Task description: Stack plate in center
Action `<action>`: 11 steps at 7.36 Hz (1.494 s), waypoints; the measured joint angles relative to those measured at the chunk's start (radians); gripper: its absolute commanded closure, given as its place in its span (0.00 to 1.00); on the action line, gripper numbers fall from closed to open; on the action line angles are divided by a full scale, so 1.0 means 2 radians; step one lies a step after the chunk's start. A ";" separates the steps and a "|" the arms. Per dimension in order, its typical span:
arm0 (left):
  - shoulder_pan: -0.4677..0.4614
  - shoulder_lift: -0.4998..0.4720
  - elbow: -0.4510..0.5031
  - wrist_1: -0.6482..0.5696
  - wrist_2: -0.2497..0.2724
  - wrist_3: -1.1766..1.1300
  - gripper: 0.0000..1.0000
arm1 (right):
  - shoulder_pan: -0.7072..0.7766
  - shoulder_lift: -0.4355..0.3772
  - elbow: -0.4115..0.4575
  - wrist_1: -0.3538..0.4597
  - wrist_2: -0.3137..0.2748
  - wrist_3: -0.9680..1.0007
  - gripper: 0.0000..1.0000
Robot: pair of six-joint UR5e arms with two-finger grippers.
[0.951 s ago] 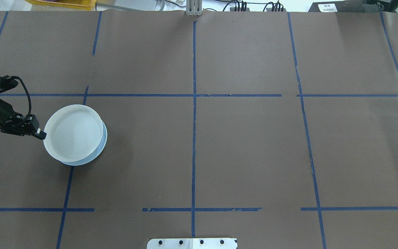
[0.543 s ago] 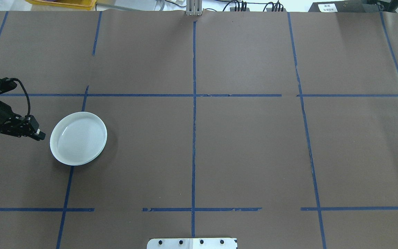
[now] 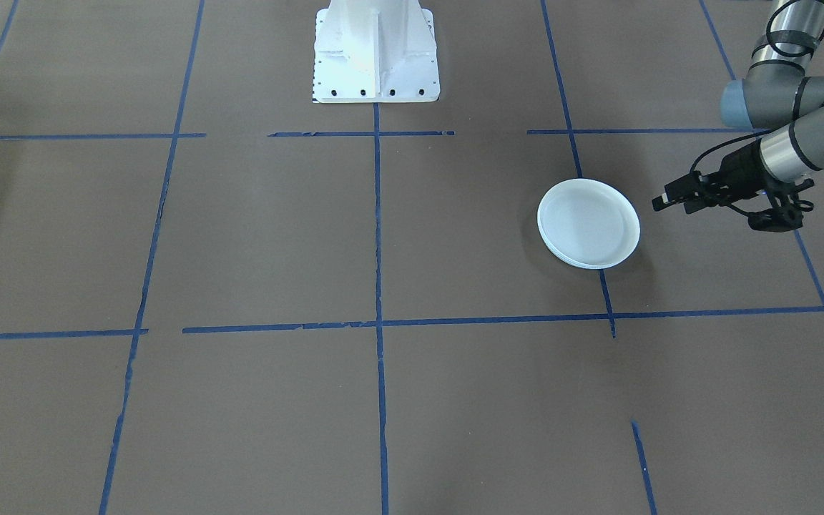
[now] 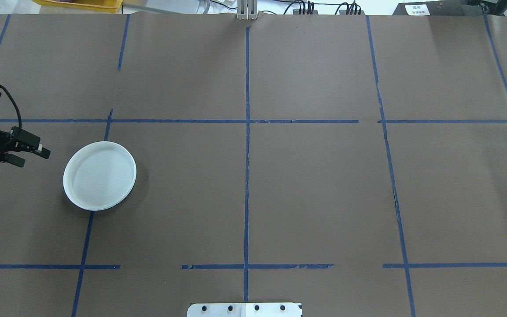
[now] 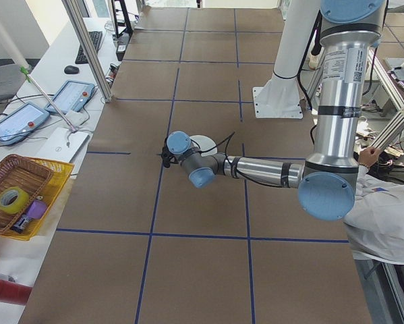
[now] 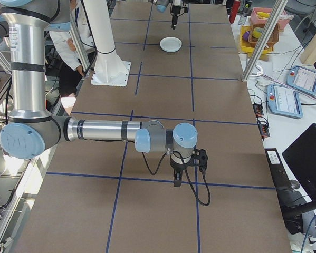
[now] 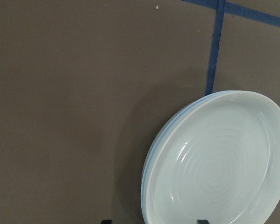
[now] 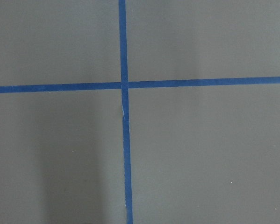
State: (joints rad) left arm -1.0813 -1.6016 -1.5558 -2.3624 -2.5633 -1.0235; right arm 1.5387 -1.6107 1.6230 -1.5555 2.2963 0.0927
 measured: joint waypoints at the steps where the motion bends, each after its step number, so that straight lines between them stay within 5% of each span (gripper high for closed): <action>1: -0.027 0.008 0.001 0.005 0.001 0.038 0.00 | 0.000 0.000 0.000 0.000 0.000 0.000 0.00; 3: -0.072 0.021 -0.001 0.087 0.017 0.185 0.00 | 0.000 0.000 0.001 0.000 0.000 0.000 0.00; 7: -0.195 0.009 -0.050 0.398 0.115 0.528 0.00 | 0.000 0.000 0.000 0.000 -0.001 0.000 0.00; 11: -0.220 0.011 -0.053 0.436 0.135 0.565 0.00 | 0.000 0.000 0.000 0.000 0.000 0.000 0.00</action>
State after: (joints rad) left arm -1.5208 -1.5800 -1.6613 -1.4908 -2.2938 0.1061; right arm 1.5388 -1.6107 1.6229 -1.5555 2.2963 0.0921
